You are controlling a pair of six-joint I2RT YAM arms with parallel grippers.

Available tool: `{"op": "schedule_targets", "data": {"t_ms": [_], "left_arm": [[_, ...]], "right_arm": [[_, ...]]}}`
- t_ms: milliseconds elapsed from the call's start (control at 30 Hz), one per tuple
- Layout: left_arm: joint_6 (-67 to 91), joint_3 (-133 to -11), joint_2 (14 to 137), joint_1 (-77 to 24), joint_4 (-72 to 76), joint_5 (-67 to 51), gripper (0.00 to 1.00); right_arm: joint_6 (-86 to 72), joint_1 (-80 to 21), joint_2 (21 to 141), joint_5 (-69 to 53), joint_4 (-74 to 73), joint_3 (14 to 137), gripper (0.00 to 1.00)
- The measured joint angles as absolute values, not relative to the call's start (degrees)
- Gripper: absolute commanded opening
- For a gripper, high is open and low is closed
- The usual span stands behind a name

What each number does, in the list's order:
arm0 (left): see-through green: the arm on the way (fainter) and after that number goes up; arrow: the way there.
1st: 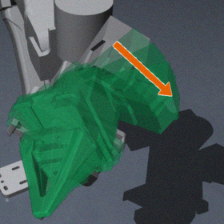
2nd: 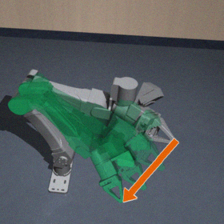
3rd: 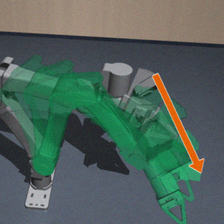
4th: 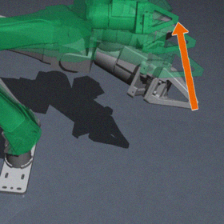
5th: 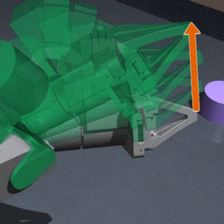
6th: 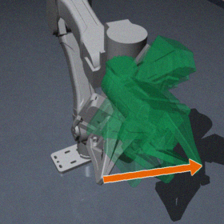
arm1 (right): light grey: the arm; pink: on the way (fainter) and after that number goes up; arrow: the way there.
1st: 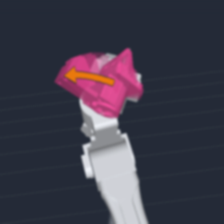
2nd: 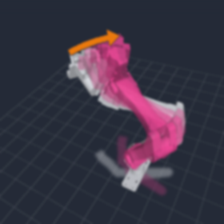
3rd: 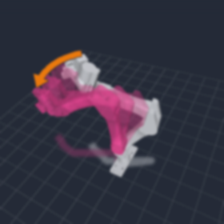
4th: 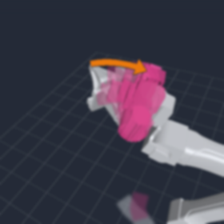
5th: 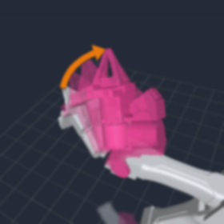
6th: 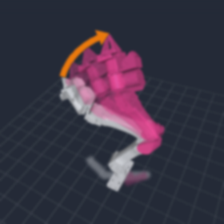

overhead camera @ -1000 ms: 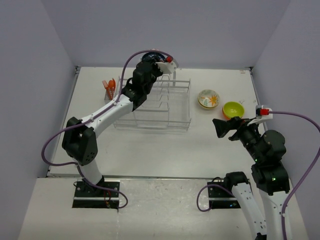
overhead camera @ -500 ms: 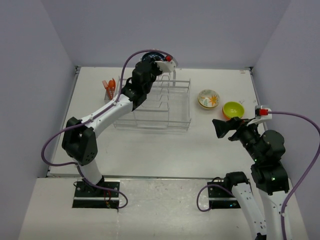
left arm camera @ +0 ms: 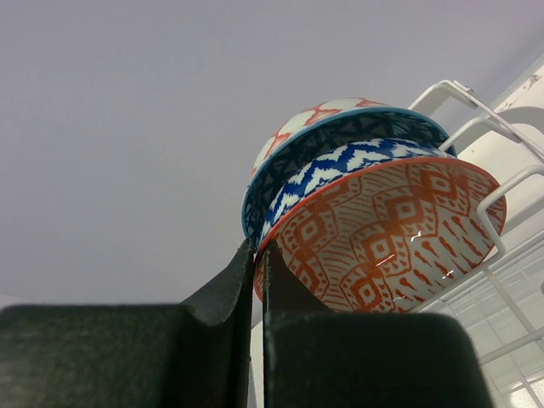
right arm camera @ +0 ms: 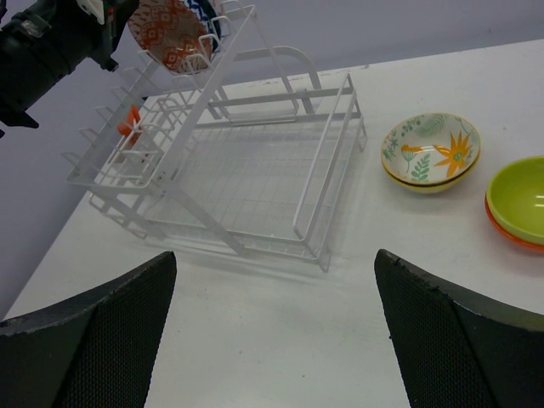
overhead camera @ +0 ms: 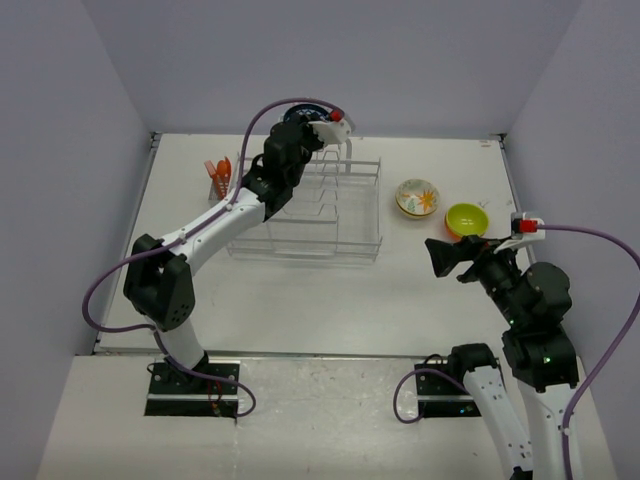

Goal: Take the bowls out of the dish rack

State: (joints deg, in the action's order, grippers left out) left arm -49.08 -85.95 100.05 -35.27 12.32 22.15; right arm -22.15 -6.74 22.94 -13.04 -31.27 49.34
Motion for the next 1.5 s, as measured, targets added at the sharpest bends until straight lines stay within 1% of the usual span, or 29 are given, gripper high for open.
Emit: {"op": "schedule_targets", "data": {"t_ms": [533, 933, 1500], "left_arm": [[-47.99, -86.02, 100.05, -35.46, 12.64, 24.34, 0.0], [-49.28, -86.02, 100.05, -37.45, 15.44, 28.88, 0.0], [-49.67, -85.76, 99.98, -37.95, 17.08, 29.3, 0.0]], "right_arm": [[-21.98, -6.74, 22.35, -13.04, -31.22, 49.23, 0.99], [-21.98, -6.74, 22.35, -13.04, -31.22, 49.19, 0.99], [-21.98, -6.74, 22.35, -13.04, -31.22, 49.15, 0.99]]}}
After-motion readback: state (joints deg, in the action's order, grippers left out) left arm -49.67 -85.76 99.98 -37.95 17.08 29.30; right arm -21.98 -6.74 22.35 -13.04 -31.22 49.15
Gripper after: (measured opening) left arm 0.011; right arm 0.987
